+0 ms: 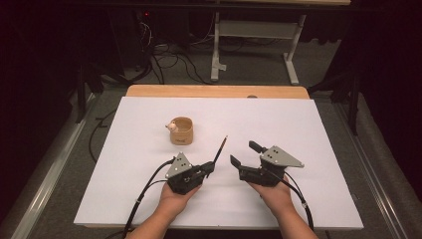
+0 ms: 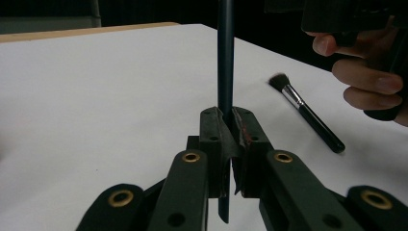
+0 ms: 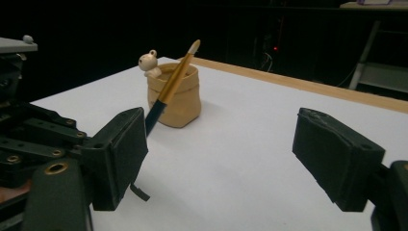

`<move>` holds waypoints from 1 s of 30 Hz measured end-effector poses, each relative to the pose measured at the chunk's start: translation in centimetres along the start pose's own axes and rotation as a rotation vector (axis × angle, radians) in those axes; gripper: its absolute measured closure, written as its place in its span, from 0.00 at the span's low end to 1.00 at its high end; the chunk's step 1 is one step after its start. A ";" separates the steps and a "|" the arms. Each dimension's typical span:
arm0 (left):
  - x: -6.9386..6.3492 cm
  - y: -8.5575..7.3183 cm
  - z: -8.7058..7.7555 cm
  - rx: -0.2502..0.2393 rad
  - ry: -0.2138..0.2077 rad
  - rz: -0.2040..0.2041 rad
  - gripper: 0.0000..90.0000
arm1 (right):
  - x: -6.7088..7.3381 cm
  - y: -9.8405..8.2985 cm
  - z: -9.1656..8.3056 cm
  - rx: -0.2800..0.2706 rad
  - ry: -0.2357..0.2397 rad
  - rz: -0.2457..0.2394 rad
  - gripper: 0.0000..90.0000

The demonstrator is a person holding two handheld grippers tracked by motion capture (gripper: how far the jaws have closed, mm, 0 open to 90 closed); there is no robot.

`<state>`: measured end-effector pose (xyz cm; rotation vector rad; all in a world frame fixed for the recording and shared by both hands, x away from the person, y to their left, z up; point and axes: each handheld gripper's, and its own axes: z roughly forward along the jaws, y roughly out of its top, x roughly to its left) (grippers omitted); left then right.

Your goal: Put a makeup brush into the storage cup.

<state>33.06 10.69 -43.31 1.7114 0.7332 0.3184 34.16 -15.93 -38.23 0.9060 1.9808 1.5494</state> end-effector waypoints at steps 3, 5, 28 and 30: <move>-0.2 -0.1 0.2 0.007 -0.006 0.006 0.93 | 0.0 -0.1 0.1 -0.001 0.025 0.039 0.26; -0.4 -0.1 0.3 0.010 -0.008 0.011 0.93 | 0.1 -0.2 0.2 0.004 0.030 0.040 0.27; -1.2 0.0 0.5 0.007 -0.029 0.032 0.93 | 0.1 -0.7 0.9 -0.007 0.156 0.185 0.51; -1.2 0.0 0.5 0.006 -0.028 0.032 0.93 | 0.1 -0.7 0.9 -0.009 0.161 0.188 0.53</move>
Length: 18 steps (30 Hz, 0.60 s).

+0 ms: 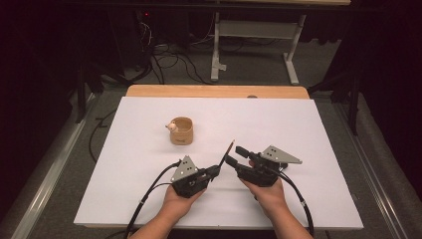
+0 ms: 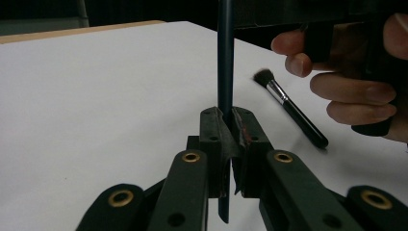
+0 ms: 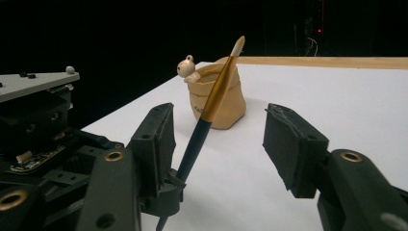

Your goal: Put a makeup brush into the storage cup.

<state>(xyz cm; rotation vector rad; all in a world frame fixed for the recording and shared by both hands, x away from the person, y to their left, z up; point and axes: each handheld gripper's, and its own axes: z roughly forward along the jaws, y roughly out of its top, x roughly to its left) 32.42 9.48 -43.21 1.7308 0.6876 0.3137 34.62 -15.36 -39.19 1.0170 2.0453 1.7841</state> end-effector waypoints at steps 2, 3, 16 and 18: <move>0.0 0.0 0.0 0.000 0.000 0.001 0.93 | 0.0 0.0 0.1 -0.004 0.004 0.005 0.54; -0.1 0.0 0.1 0.000 0.000 0.001 0.93 | 0.0 0.0 0.1 -0.005 0.005 0.010 0.55; -0.3 -0.1 0.3 0.005 -0.003 0.007 0.93 | -0.3 -0.2 0.2 -0.018 0.029 0.054 0.68; -0.3 -0.1 0.3 0.005 -0.003 0.007 0.93 | -0.3 -0.2 0.2 -0.016 0.034 0.057 0.69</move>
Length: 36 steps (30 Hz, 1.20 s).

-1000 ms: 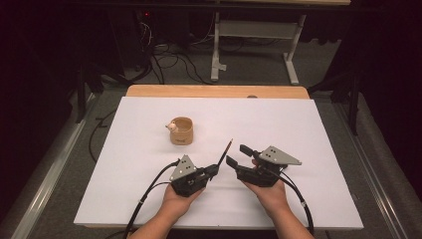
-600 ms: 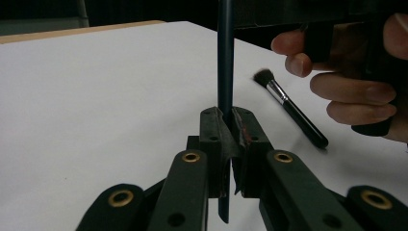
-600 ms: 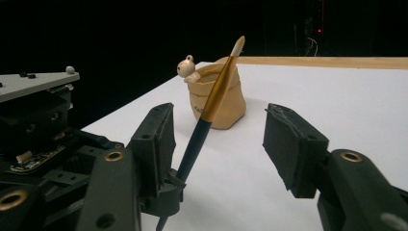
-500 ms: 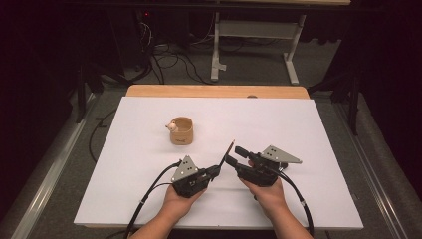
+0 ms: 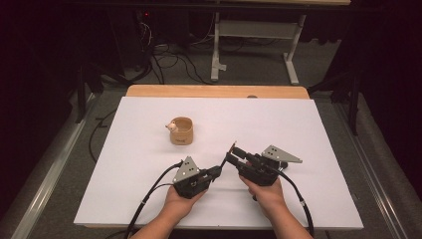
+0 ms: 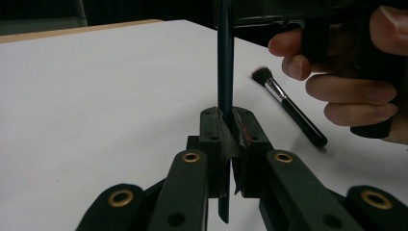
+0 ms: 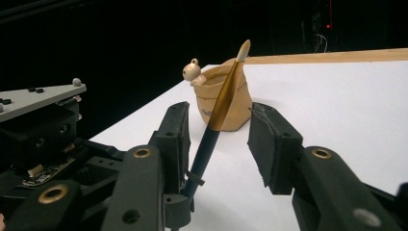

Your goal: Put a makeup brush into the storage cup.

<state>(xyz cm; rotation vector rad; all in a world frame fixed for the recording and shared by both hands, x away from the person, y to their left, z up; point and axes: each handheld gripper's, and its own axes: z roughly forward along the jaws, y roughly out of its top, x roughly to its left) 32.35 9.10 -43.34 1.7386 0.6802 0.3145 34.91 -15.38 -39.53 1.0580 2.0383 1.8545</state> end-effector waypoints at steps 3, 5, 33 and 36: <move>0.0 0.0 0.0 -0.001 0.001 0.002 0.93 | 0.0 0.0 0.1 0.002 0.004 0.009 0.72; 0.0 0.0 0.0 -0.002 0.000 0.004 0.93 | 0.0 0.0 0.1 0.001 0.007 0.014 0.73; -0.2 0.0 0.2 0.001 -0.002 0.012 0.93 | -0.4 -0.2 0.3 0.000 0.029 0.053 0.87; -0.2 0.0 0.2 0.001 -0.002 0.011 0.93 | -0.3 -0.2 0.2 0.000 0.027 0.052 0.89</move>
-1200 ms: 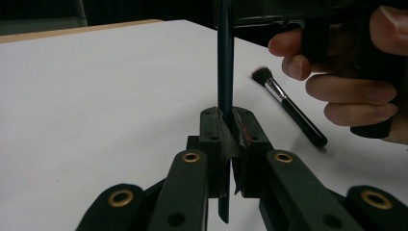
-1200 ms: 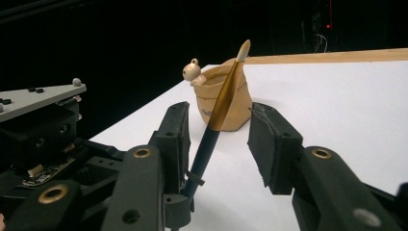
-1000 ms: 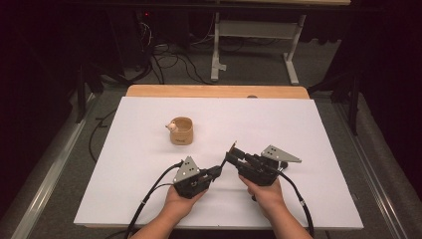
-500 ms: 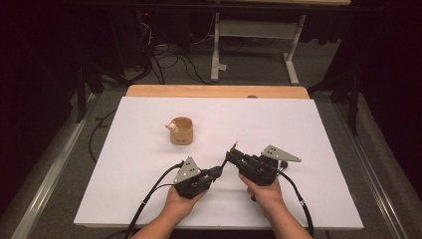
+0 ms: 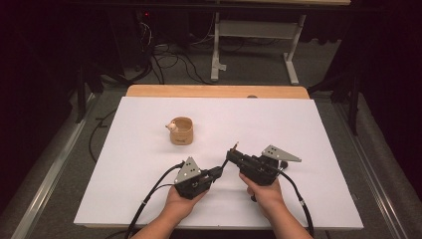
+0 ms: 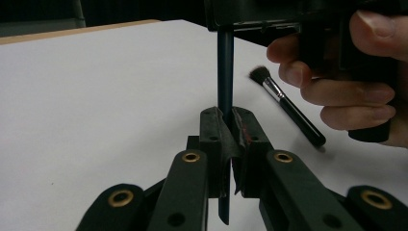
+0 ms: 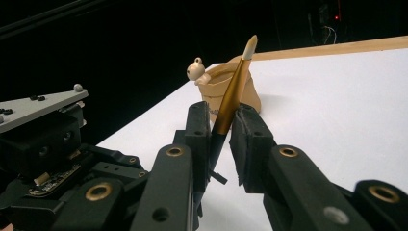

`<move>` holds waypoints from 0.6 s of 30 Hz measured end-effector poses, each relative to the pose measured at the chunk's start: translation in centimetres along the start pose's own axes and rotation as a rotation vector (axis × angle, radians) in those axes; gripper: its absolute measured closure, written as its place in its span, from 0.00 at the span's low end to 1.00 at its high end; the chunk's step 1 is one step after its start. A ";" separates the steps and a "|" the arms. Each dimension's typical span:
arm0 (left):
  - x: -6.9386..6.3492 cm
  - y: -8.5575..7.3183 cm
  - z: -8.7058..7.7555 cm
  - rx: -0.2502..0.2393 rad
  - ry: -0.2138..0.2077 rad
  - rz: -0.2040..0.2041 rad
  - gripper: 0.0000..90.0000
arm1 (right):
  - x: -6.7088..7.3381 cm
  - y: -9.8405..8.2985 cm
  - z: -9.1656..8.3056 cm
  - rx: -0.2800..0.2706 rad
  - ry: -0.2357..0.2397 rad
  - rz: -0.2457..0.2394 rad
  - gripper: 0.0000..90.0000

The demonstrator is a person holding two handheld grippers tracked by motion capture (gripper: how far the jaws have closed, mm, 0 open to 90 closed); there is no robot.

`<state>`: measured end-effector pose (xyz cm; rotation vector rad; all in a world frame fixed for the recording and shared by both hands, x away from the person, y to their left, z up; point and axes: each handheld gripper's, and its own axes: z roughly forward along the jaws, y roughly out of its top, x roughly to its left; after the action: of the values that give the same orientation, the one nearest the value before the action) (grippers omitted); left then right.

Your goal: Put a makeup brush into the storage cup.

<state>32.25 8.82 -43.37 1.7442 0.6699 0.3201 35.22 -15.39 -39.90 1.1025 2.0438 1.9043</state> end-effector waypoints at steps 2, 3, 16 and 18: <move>0.0 0.0 0.0 0.000 -0.001 -0.002 0.93 | 0.0 0.0 0.0 0.000 0.001 0.002 0.89; 0.0 0.0 0.0 0.001 -0.001 -0.003 0.93 | 0.0 0.0 0.0 -0.001 0.004 0.000 0.90; 0.0 0.0 0.1 0.007 -0.004 0.000 0.93 | 0.2 0.0 0.1 -0.002 0.042 0.021 0.94; 0.0 -0.1 0.1 0.007 -0.005 0.000 0.93 | 0.2 0.0 0.1 -0.002 0.045 0.018 0.95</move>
<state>32.29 8.70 -43.46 1.7516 0.6685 0.3140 35.12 -15.19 -39.85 1.0908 2.0617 1.9572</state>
